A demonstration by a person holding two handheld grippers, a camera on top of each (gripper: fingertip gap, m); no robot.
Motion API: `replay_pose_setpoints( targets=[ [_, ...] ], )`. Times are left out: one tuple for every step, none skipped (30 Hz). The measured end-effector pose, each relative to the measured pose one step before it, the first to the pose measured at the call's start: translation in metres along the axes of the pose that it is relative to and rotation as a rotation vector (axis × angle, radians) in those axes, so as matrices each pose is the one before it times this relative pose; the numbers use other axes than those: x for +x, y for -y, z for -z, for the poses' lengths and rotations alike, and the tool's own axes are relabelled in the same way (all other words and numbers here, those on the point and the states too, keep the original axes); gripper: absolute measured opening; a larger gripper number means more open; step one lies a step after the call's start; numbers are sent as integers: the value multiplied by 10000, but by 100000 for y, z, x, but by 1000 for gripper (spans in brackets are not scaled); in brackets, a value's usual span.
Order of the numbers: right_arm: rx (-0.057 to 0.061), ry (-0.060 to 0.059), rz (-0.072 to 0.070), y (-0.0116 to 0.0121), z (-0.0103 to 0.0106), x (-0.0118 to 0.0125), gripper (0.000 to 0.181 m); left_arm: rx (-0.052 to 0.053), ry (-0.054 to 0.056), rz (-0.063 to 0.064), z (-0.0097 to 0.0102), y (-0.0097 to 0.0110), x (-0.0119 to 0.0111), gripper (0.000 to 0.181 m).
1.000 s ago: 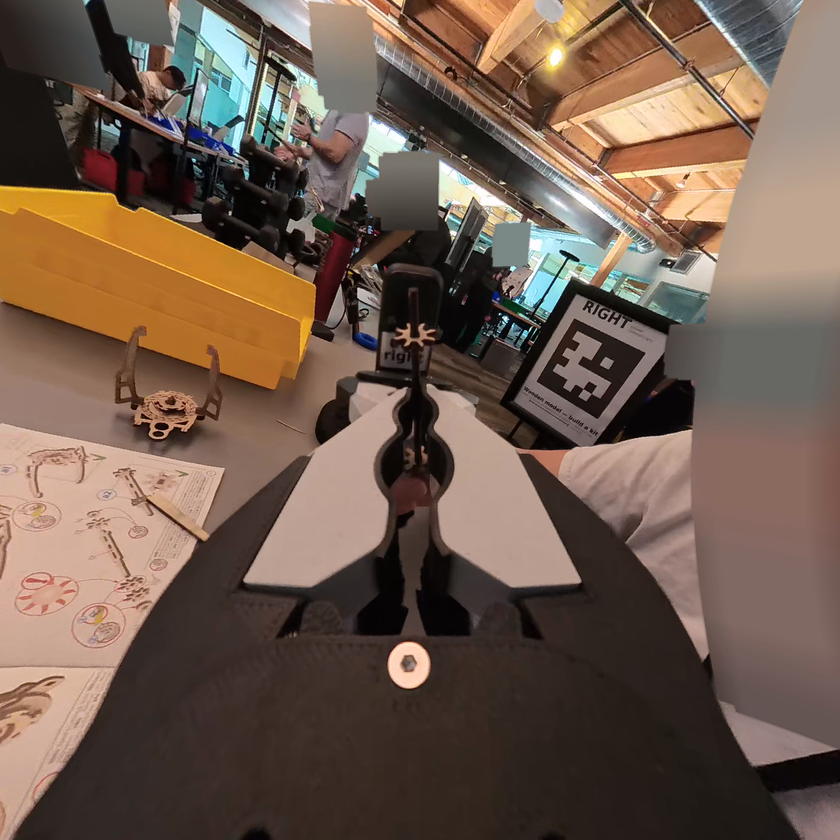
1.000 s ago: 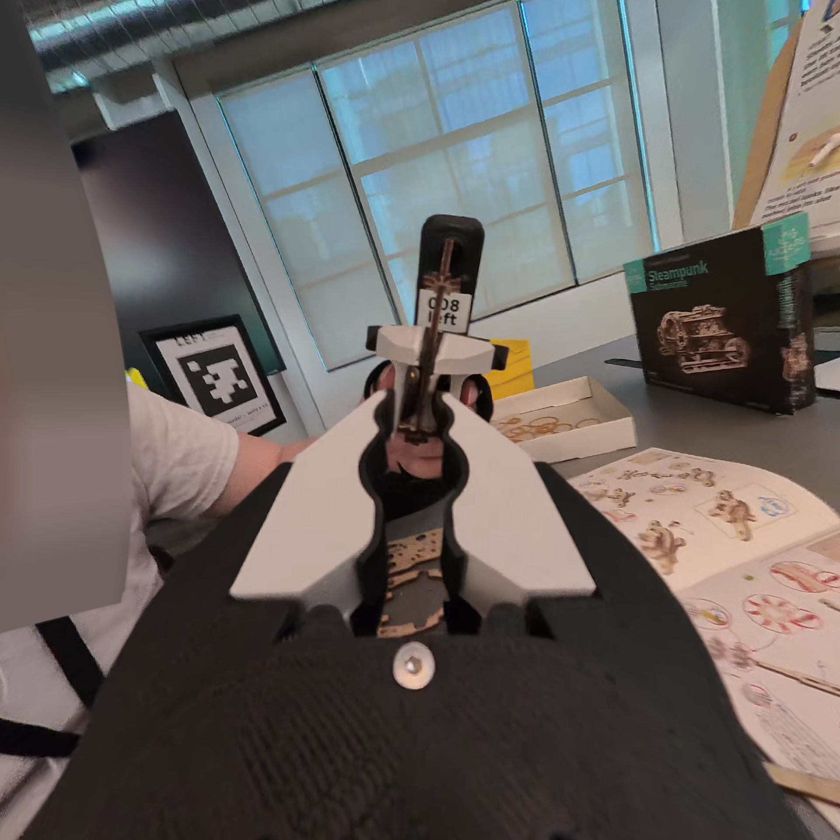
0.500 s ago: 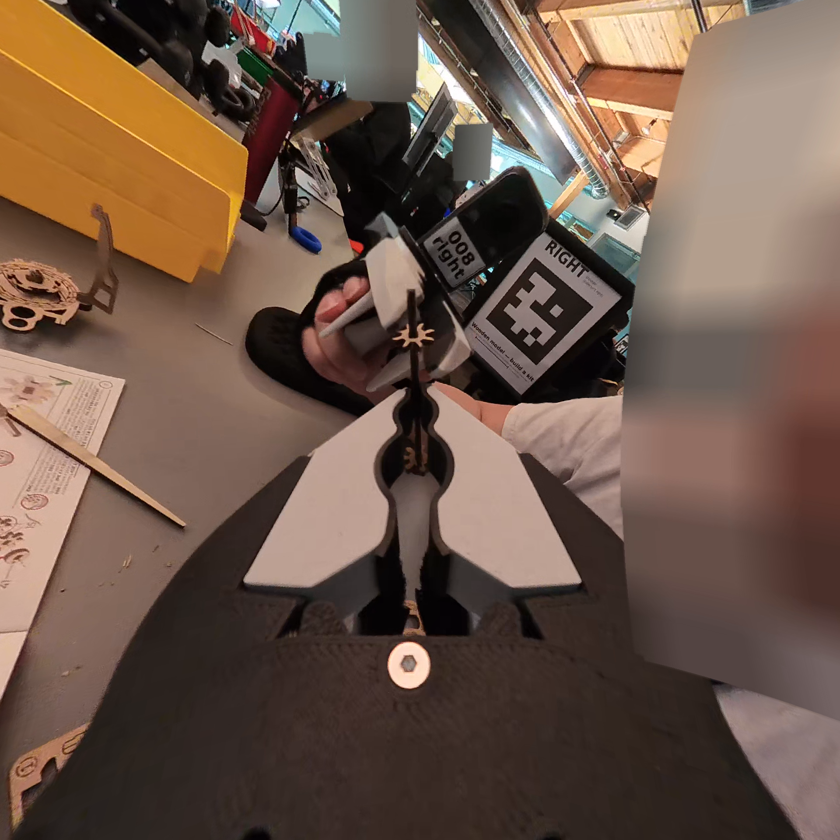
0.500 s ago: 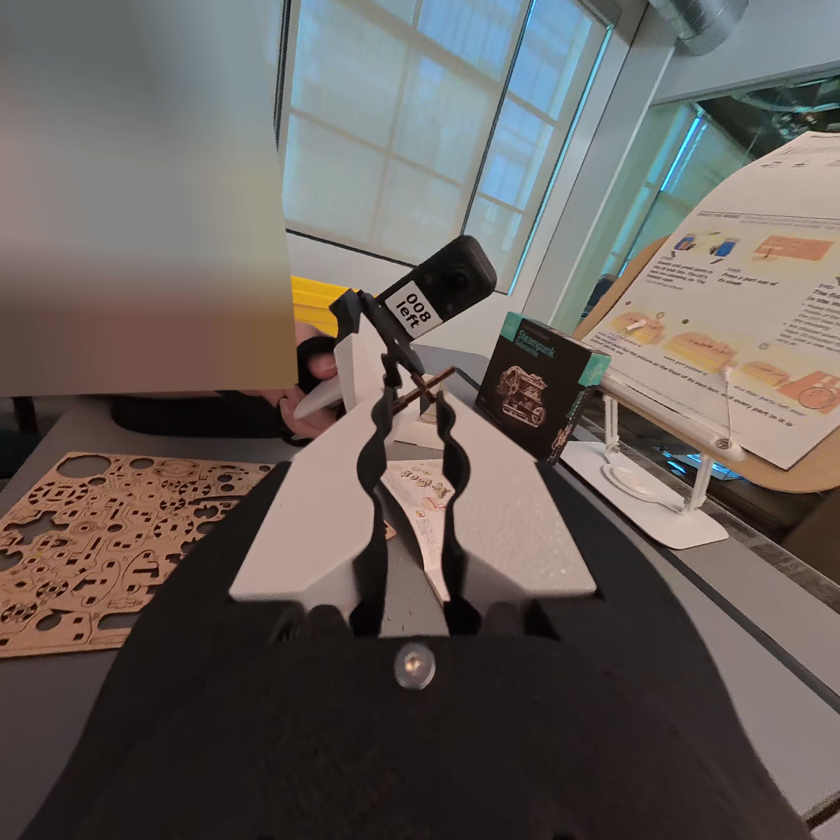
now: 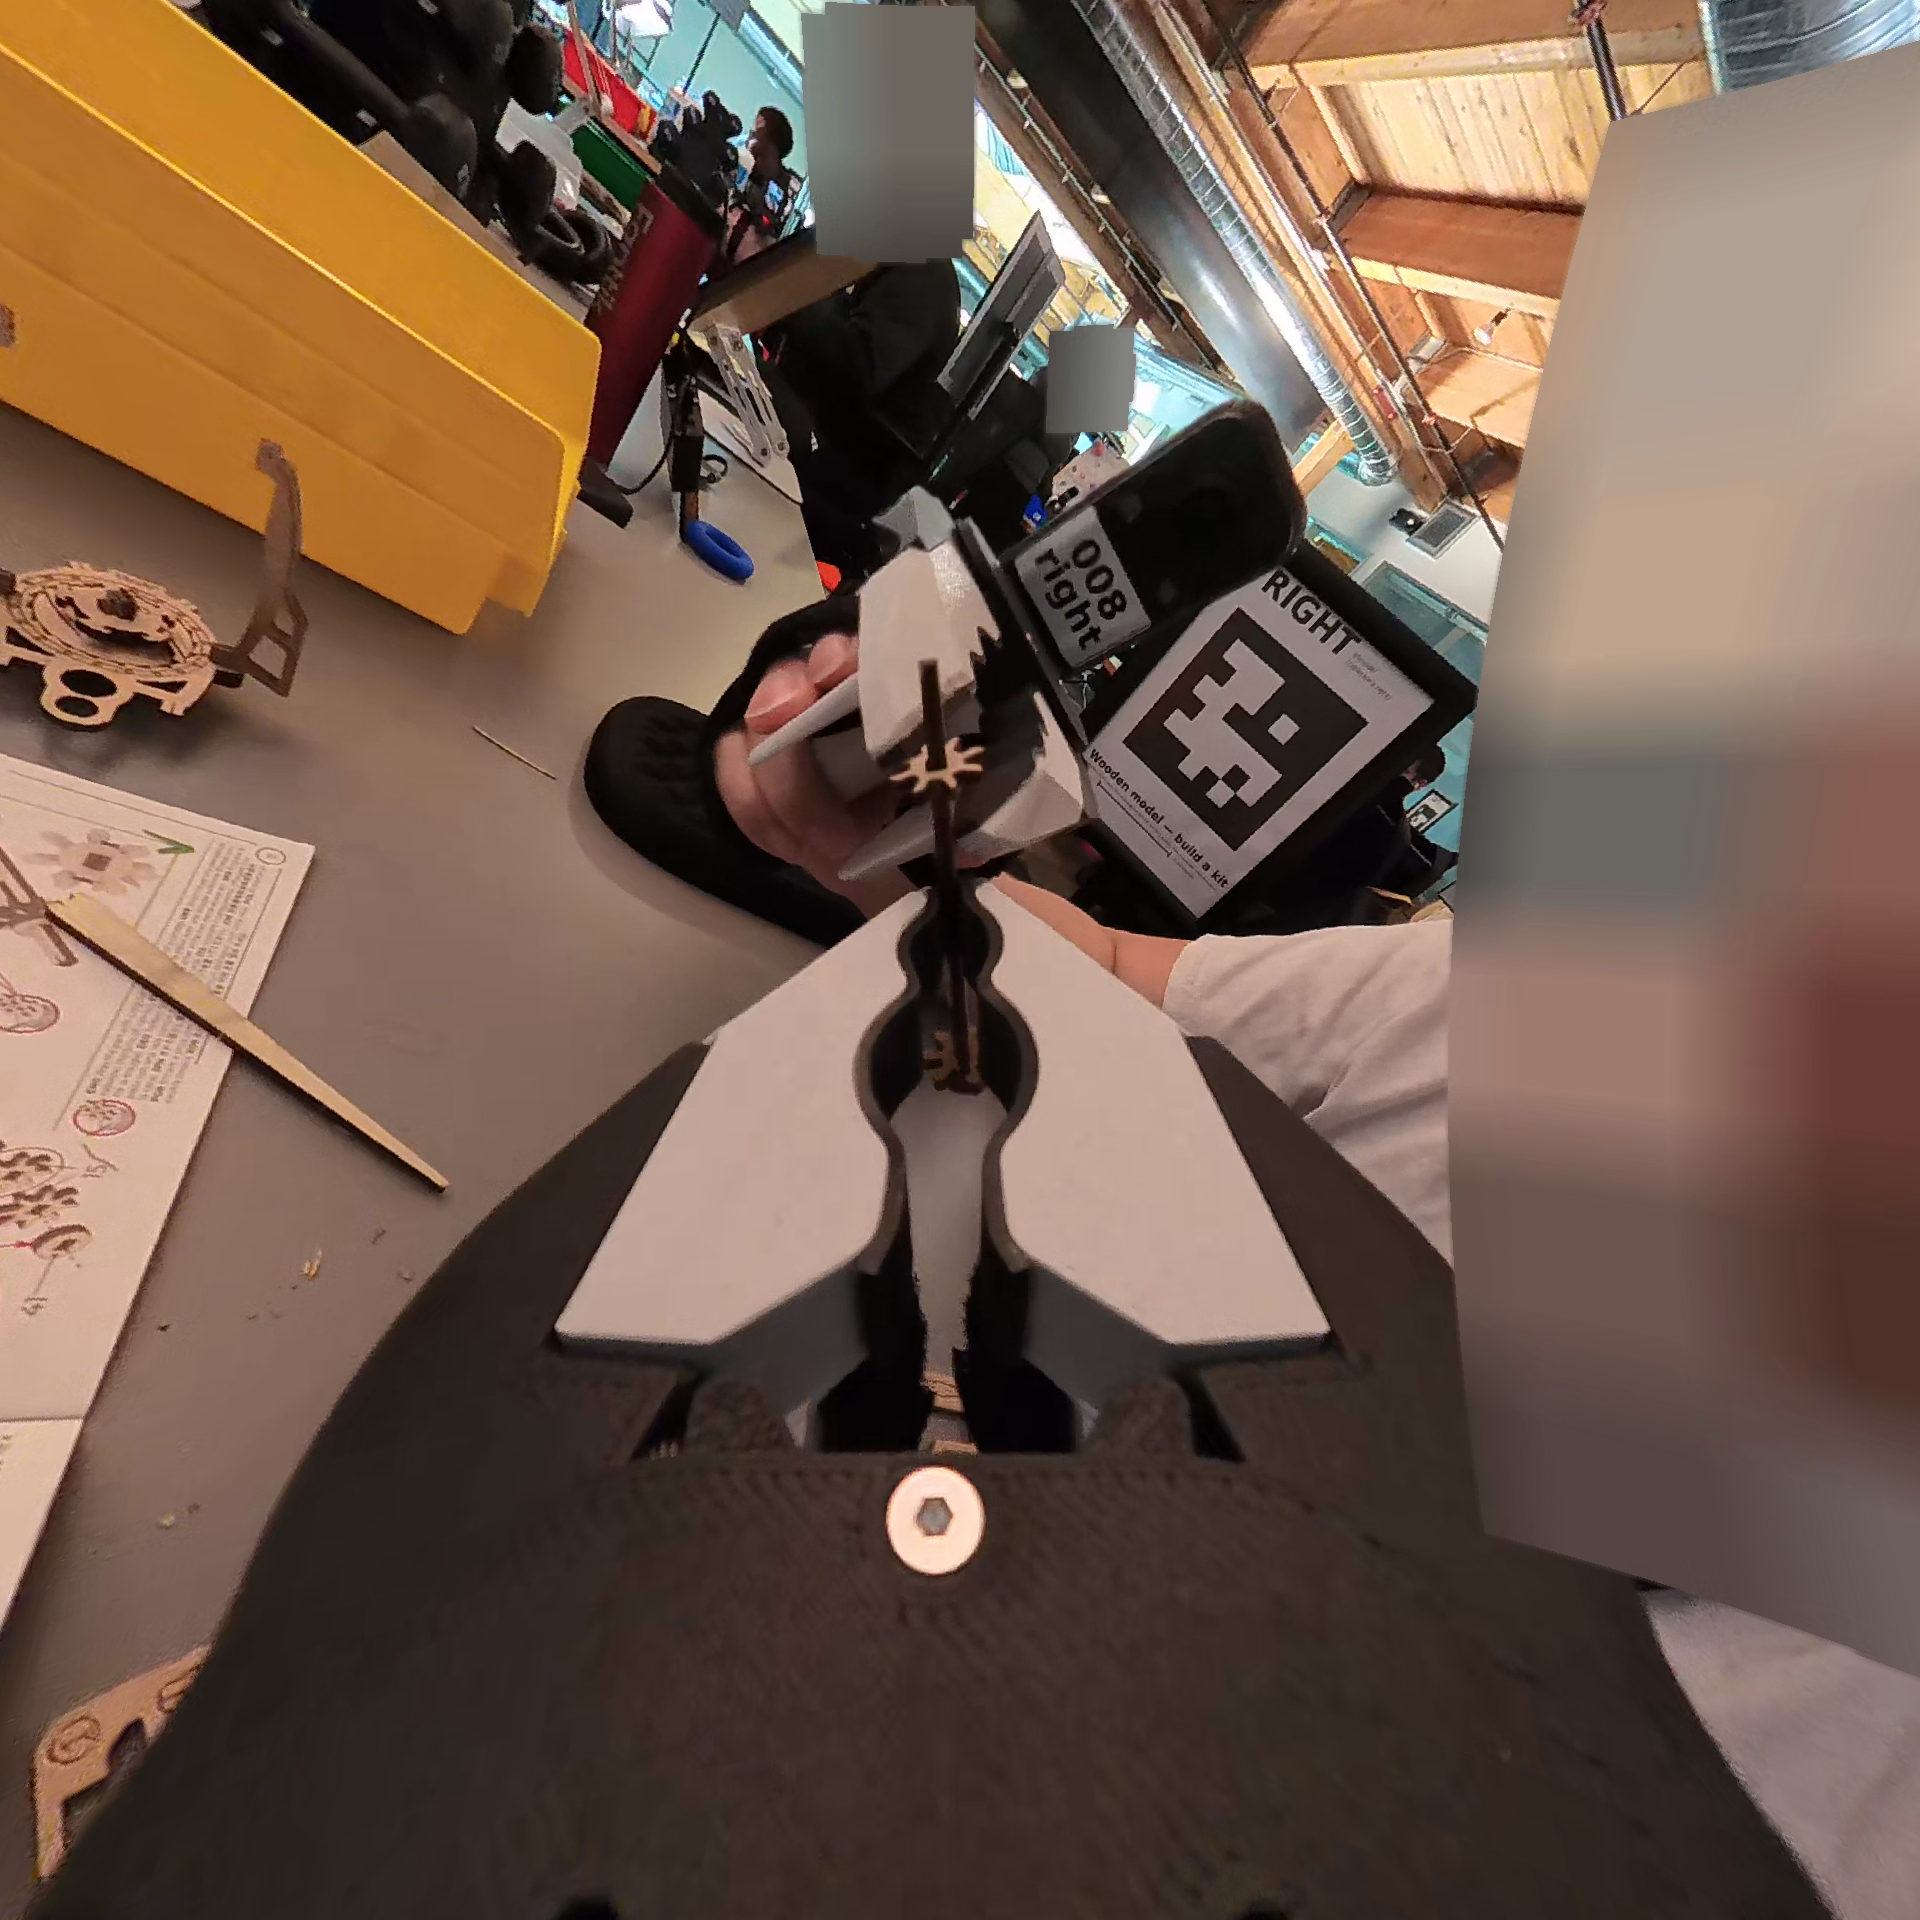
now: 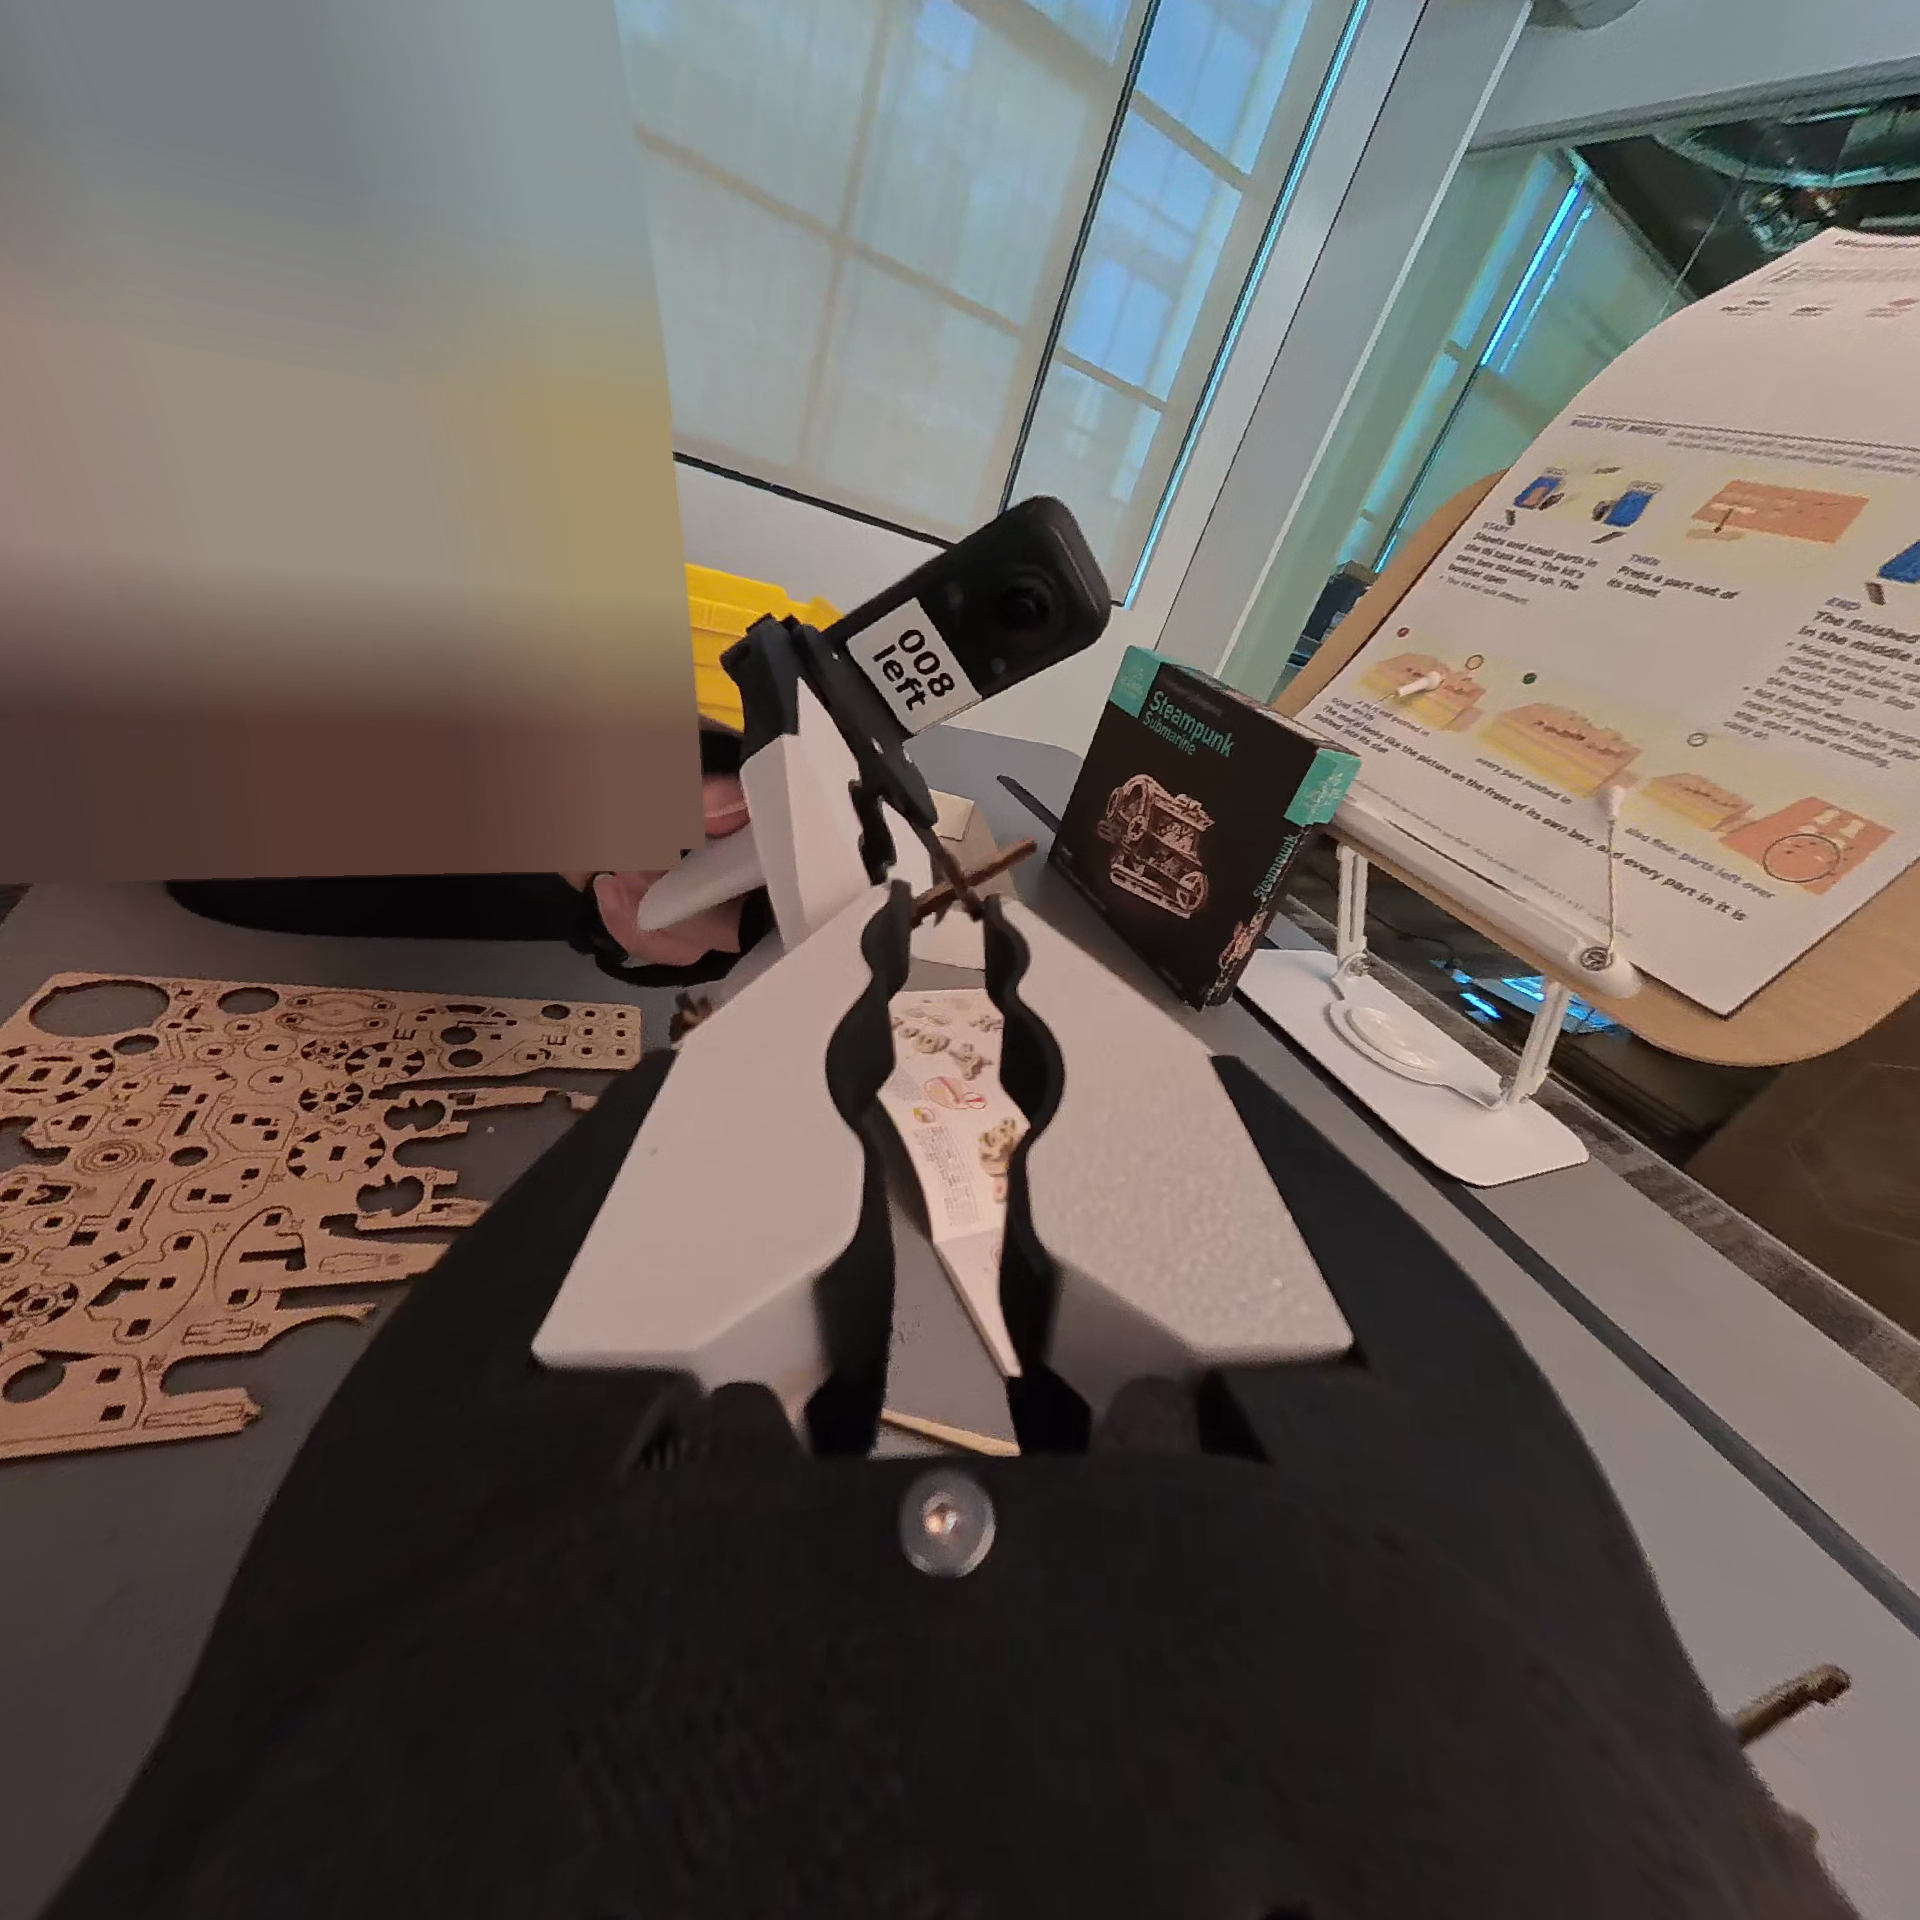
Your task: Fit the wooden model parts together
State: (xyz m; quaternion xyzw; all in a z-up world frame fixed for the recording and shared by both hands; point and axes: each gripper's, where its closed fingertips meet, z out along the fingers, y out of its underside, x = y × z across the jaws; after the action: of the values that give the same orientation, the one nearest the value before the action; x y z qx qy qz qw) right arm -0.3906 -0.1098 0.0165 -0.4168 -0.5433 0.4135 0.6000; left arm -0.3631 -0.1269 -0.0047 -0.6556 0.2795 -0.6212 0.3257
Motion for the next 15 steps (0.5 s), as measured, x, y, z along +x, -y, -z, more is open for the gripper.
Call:
replay_pose_setpoints(
  targets=[
    [-46, -55, 93, -60, 47, 71, 11, 77, -64, -3, 44, 93, 39, 0],
    [11, -28, -10, 27, 41, 39, 10, 61, -70, 20, 15, 63, 61, 0],
    [42, -37, -53, 48, 28, 57, 10, 93, -78, 51, 12, 114, 71, 0],
    [26, -55, -57, 4, 17, 113, 9, 86, -34, 34, 28, 105, -2, 0],
    [-6, -16, -81, -24, 44, 89, 8, 45, -20, 0, 28, 27, -35, 0],
    [26, -2, -49, 36, 75, 59, 7, 64, -40, 5, 25, 61, -10, 0],
    [39, -41, -40, 68, 85, 116, 5, 55, -22, 58, 39, 66, -37, 0],
    [48, -2, -12, 74, 83, 37, 4, 10, -25, 99, 29, 7, -24, 0],
    [7, 33, -3, 15, 12, -24, 3, -21, 0, 121, 1, -48, -63, 0],
    [-28, 16, 48, -32, -18, -21, 4, 2, 24, 80, 28, -30, -89, 0],
    [-29, -1, 143, -63, -10, -2, 4, 8, 10, 50, 34, -17, -49, 0],
    [14, 69, 154, -4, 18, -68, 4, -20, -77, 64, -7, -40, 77, 0],
    [85, 174, 83, 163, 51, -196, 6, 34, -160, 105, -14, 61, 225, 0],
    [98, 248, 58, 223, 41, -315, 14, 137, -120, 146, 34, 225, 204, 0],
    [106, 140, 65, 245, 22, -190, 22, 96, -47, 87, 81, 170, 77, 0]
  ],
)
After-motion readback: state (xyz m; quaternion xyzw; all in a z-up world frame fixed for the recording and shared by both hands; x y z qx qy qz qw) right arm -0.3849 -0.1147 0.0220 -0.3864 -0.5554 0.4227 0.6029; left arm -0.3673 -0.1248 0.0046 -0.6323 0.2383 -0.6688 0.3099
